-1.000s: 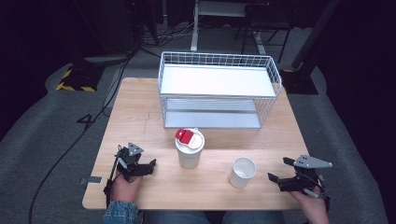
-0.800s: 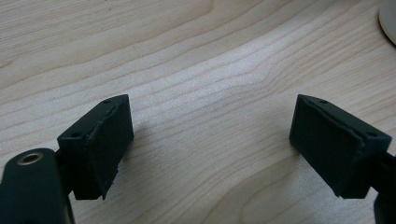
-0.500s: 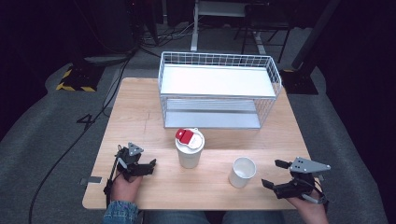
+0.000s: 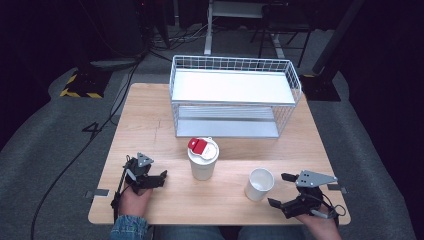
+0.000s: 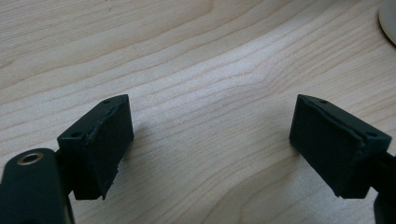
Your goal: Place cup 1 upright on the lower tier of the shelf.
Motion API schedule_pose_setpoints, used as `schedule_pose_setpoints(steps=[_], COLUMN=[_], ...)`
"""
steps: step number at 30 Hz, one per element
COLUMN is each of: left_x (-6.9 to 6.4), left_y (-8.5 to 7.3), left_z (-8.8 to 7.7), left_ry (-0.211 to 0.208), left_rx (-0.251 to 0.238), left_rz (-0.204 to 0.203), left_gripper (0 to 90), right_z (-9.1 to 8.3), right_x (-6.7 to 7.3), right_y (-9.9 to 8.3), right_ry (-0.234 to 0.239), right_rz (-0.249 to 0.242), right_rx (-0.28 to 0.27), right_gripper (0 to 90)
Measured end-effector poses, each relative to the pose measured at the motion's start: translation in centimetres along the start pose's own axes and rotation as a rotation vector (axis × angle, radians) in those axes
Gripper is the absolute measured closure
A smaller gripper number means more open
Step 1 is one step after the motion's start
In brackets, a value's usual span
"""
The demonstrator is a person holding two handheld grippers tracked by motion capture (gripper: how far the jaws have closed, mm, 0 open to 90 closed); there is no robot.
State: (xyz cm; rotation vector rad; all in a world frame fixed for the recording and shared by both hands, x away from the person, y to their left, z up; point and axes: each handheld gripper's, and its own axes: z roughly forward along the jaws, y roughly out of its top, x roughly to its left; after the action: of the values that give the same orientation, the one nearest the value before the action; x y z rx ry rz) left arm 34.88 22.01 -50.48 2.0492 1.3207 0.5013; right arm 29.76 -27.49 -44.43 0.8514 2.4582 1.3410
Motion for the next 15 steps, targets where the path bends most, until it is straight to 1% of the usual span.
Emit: schedule_pose_setpoints(steps=[5,6,7,8,11,12,14,15], left_x=[0.0,0.0,0.0,0.0,0.0,0.0,0.0,0.0], left_y=[0.0,0.0,0.0,0.0,0.0,0.0,0.0,0.0], left_z=[0.0,0.0,0.0,0.0,0.0,0.0,0.0,0.0], left_ry=[0.0,-0.001,-0.001,-0.002,-0.002,-0.003,-0.001,-0.001], left_rx=[0.0,0.0,0.0,0.002,0.001,0.002,0.0,0.0], left_rz=[0.0,0.0,0.0,0.0,0.0,0.0,0.0,0.0], left_gripper=[14.2,14.2,14.2,14.2,14.2,14.2,14.2,14.2], right_z=[0.9,1.2,1.2,1.6,2.0,2.4,2.9,2.9], right_x=[0.3,0.3,0.3,0.4,0.3,0.3,0.3,0.3], right_y=[0.1,0.1,0.1,0.1,0.1,0.0,0.0,0.0], right_ry=[0.019,0.024,0.024,0.024,0.026,0.027,0.034,0.034], right_rz=[-0.002,-0.007,-0.007,-0.009,-0.006,-0.003,-0.001,-0.001], right_rx=[0.005,0.017,0.017,0.027,0.03,0.04,0.044,0.044], right_gripper=[0.0,0.0,0.0,0.0,0.0,0.0,0.0,0.0])
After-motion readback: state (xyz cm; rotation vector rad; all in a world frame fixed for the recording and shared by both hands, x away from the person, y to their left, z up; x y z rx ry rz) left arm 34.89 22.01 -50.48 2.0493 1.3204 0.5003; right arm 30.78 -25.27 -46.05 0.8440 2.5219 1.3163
